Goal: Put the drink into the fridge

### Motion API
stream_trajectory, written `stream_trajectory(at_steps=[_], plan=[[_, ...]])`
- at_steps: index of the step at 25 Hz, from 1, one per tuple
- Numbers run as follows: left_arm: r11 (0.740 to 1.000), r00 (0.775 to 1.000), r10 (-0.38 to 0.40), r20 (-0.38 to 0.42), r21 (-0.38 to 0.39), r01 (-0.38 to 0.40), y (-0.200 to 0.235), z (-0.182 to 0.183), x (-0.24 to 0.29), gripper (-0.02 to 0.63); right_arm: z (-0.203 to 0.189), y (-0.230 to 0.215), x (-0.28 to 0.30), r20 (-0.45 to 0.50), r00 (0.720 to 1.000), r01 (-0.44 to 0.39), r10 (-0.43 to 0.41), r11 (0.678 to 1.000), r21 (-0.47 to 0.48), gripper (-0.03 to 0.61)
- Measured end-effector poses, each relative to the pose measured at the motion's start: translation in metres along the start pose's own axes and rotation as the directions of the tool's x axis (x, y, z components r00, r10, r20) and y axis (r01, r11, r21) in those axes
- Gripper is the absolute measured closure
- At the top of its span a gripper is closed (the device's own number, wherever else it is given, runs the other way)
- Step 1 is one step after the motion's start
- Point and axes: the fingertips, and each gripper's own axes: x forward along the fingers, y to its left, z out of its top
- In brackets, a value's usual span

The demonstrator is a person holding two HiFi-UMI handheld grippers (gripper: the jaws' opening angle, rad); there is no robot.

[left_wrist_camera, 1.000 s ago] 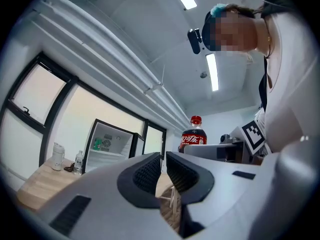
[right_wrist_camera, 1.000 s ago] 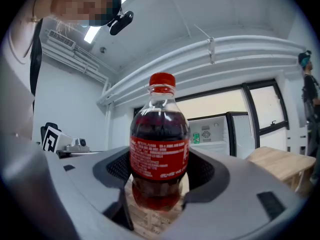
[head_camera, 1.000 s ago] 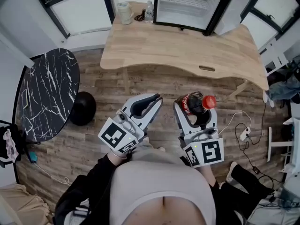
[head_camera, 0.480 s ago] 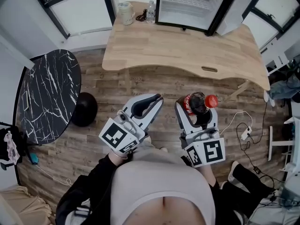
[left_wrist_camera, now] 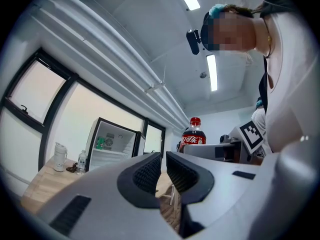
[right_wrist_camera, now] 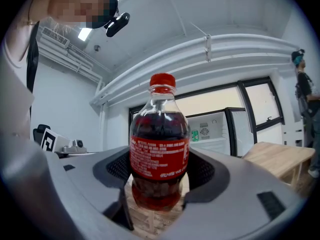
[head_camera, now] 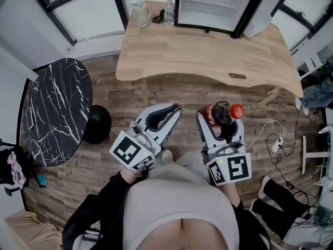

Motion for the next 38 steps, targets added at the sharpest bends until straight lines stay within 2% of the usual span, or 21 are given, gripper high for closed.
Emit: stream_trajectory(at_steps=[7, 15, 29, 38], plan=[[1.0, 1.0, 0.012, -0.006, -0.026, -0.012, 0.014, -0.008, 0.004, 0.574, -0.005, -0.008, 0.01, -0.018, 1.0, 0.007, -0.007, 1.0, -0.003, 0.252], [0.999, 0.999, 0.034, -0.019, -0.02, -0.035, 0.043, -0.013, 0.025, 0.574, -0.009, -0.028, 0.045, -0.019, 1.0, -0.018, 0.019, 1.0, 0.016, 0.252], [0.998, 0.998, 0.061, 0.013, 0.021, -0.061, 0.138, -0.003, 0.132, 0.574, 0.004, -0.11, 0.162, -0.001, 0.996, -0.084, 0.084, 0.996, 0.019, 0.252], [0.996, 0.996, 0.082, 0.015, 0.021, -0.083, 0.175, -0.008, 0.187, 0.574, 0.005, -0.154, 0.211, -0.009, 0.992, -0.127, 0.127, 0.992, 0.028, 0.252]])
